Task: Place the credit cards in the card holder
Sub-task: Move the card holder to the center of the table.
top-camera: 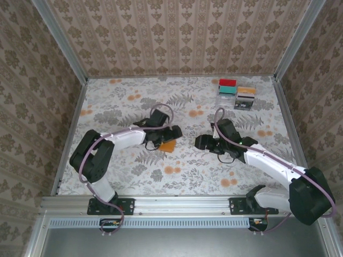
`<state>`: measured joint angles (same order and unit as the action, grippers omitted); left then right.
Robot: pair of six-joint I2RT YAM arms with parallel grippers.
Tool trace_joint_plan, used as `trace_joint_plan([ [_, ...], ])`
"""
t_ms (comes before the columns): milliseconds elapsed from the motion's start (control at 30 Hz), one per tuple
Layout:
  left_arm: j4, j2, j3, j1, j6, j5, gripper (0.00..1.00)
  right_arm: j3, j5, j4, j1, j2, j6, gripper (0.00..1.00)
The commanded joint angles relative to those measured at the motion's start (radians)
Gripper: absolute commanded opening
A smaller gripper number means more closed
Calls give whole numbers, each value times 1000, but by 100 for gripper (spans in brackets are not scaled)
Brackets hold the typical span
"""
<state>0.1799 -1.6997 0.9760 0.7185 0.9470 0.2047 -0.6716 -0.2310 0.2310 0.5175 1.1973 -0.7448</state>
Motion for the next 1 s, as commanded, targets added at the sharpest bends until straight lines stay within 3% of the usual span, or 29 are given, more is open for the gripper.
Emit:
trace_joint_plan([
  [0, 49, 71, -1, 54, 88, -41, 93, 16, 41, -56, 26, 11, -68, 60],
  [100, 76, 171, -27, 65, 68, -127, 93, 10, 42, -71, 48, 40, -98, 51],
  [200, 90, 276, -85, 21, 35, -186, 94, -10, 33, -89, 73, 90, -115, 42],
  [367, 47, 295, -165, -130, -27, -12, 88, -83, 14, -140, 142, 219, -132, 32],
  [500, 38, 282, -178, -174, -70, 66, 83, -184, 13, -152, 203, 355, -141, 27],
  [767, 39, 254, -193, -192, -71, 84, 80, -327, 12, -195, 225, 578, -201, 26],
  [967, 24, 237, -204, -177, -89, 111, 79, -388, 77, 5, 232, 675, -125, 19],
])
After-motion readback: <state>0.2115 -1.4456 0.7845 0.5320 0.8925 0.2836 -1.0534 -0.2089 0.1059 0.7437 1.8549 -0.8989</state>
